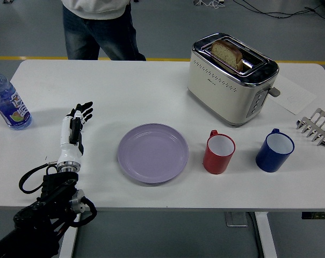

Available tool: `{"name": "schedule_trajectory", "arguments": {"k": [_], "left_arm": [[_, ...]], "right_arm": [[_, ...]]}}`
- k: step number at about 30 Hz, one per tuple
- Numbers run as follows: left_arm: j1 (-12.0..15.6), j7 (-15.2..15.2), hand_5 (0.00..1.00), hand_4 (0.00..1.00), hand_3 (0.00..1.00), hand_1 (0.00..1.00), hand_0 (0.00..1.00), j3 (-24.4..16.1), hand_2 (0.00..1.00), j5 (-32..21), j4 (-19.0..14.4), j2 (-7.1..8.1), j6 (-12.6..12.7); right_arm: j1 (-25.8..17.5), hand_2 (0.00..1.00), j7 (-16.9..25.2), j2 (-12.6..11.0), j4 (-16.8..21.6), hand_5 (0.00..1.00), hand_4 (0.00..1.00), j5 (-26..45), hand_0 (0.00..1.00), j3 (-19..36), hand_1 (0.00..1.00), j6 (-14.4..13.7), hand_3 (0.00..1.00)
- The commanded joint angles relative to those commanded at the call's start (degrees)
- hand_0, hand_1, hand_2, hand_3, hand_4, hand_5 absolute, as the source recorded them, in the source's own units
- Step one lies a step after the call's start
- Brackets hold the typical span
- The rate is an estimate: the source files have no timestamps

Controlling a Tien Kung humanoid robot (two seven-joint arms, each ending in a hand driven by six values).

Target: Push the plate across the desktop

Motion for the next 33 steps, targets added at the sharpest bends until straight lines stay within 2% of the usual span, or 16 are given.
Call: {"name": "schedule_trajectory", "arguments": {"k": [7, 9, 10, 13, 15, 19, 20, 24, 25, 29, 32, 33], "left_arm": [[3.5, 0.0, 0.940, 0.447, 0.632, 0.709, 0.715, -8.4, 0.720, 0.4, -6.3, 4.10, -4.0], [4.9, 0.0, 0.940, 0.447, 0.632, 0.709, 0.715, -10.7, 0.720, 0.7, -8.2, 5.32, -4.4], [5.2, 0.0, 0.943, 0.450, 0.583, 0.613, 0.517, -11.2, 0.658, 0.8, -8.6, 5.55, -4.4], [8.3, 0.0, 0.943, 0.450, 0.583, 0.613, 0.517, -15.6, 0.658, -0.7, -12.1, 7.33, -4.7], [9.2, 0.0, 0.943, 0.450, 0.583, 0.613, 0.517, -17.6, 0.658, -1.0, -13.2, 7.78, -5.1], [12.2, 1.7, 0.941, 0.452, 0.568, 0.597, 0.493, -24.3, 0.628, -1.4, -16.1, 9.58, -11.2], [13.0, 4.0, 0.941, 0.452, 0.568, 0.597, 0.493, -26.0, 0.628, -1.3, -16.5, 10.15, -13.1], [15.2, 13.4, 0.944, 0.454, 0.573, 0.603, 0.488, -30.2, 0.628, -1.1, -17.8, 11.21, -17.6], [15.5, 15.5, 0.944, 0.454, 0.573, 0.603, 0.488, -30.8, 0.628, -1.2, -18.1, 11.29, -18.3], [16.7, 25.0, 0.949, 0.463, 0.591, 0.618, 0.488, -35.3, 0.636, -2.3, -18.6, 11.66, -25.2], [17.4, 31.8, 0.949, 0.463, 0.591, 0.618, 0.488, -37.2, 0.636, -2.2, -18.8, 11.77, -28.6], [17.6, 32.9, 0.949, 0.463, 0.591, 0.618, 0.488, -37.6, 0.636, -2.2, -18.9, 11.74, -29.3]], "right_arm": [[0.0, 0.639, 0.1, -0.2, 0.0, 0.155, 0.363, -0.1, 0.636, 0.2, 0.610, -0.1, 0.578], [0.0, 0.639, 0.1, -0.2, 0.0, 0.155, 0.363, -0.5, 0.636, 0.4, 0.610, -0.1, 0.578], [0.0, 0.639, 0.1, -0.2, 0.0, 0.155, 0.363, -0.5, 0.636, 0.4, 0.610, -0.1, 0.578], [-0.1, 0.639, 0.2, -0.3, 0.0, 0.155, 0.363, -0.3, 0.636, 0.5, 0.610, -0.1, 0.578], [-0.1, 0.639, 0.2, -0.3, 0.0, 0.155, 0.363, -0.2, 0.636, 0.4, 0.610, -0.2, 0.578], [-0.2, 0.639, 0.2, -0.4, 0.0, 0.155, 0.363, -0.4, 0.636, 0.6, 0.610, -0.2, 0.578], [-0.3, 0.639, 0.2, -0.4, 0.0, 0.155, 0.363, -0.5, 0.636, 0.7, 0.610, -0.2, 0.578], [-0.4, 0.639, 0.2, -0.4, 0.0, 0.155, 0.364, -0.8, 0.636, 0.8, 0.610, -0.2, 0.578], [-0.4, 0.639, 0.2, -0.4, 0.0, 0.155, 0.364, -0.7, 0.636, 0.8, 0.610, -0.2, 0.578], [-0.3, 0.639, 0.3, -0.4, 0.0, 0.154, 0.364, -0.4, 0.635, 0.7, 0.611, -0.2, 0.578], [-0.2, 0.639, 0.3, -0.4, 0.0, 0.154, 0.364, -0.1, 0.635, 0.6, 0.611, -0.3, 0.578], [-0.2, 0.639, 0.3, -0.5, 0.0, 0.154, 0.364, -0.1, 0.635, 0.6, 0.611, -0.3, 0.578]]}}
